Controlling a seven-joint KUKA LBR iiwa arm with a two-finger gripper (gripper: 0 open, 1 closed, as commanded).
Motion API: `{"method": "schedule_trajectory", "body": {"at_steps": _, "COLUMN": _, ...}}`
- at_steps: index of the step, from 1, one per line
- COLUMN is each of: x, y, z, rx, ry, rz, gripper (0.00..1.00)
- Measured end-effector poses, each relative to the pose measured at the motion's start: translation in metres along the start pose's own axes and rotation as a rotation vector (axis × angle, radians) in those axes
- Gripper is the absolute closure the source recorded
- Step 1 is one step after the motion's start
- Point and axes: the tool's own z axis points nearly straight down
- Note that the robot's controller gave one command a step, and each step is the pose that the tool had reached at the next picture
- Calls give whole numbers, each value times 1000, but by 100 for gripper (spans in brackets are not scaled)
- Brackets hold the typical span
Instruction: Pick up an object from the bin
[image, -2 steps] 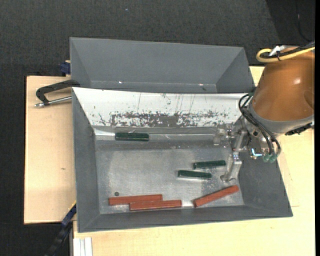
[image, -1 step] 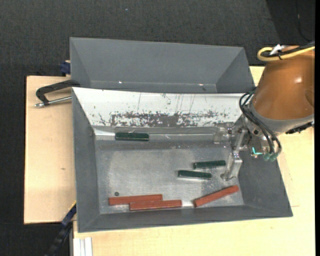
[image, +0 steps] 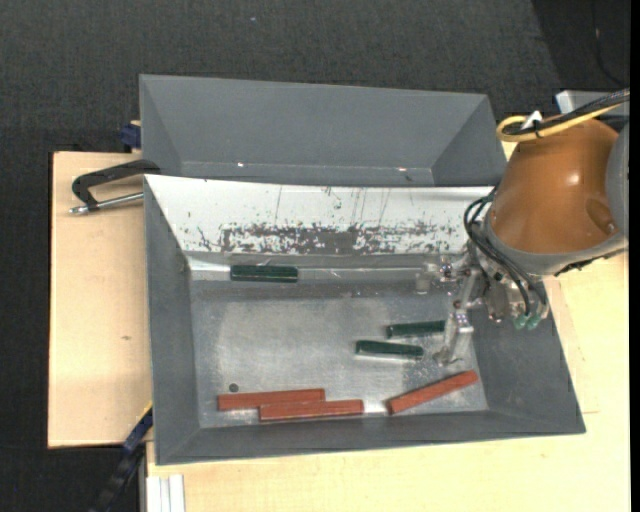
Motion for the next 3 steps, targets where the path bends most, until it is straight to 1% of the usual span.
{"method": "schedule_trajectory", "body": {"at_steps": 1, "x": -15, "y": 3, "z": 68, "rx": -1, "ry": 3, "rz": -236, "gripper": 0}}
{"method": "schedule_trajectory", "body": {"at_steps": 2, "x": -23, "y": 0, "z": 124, "rx": -2, "ry": 5, "rz": -239, "gripper": 100}}
{"method": "schedule_trajectory", "body": {"at_steps": 3, "x": -22, "y": 0, "z": 126, "rx": -2, "ry": 7, "rz": -239, "gripper": 0}}
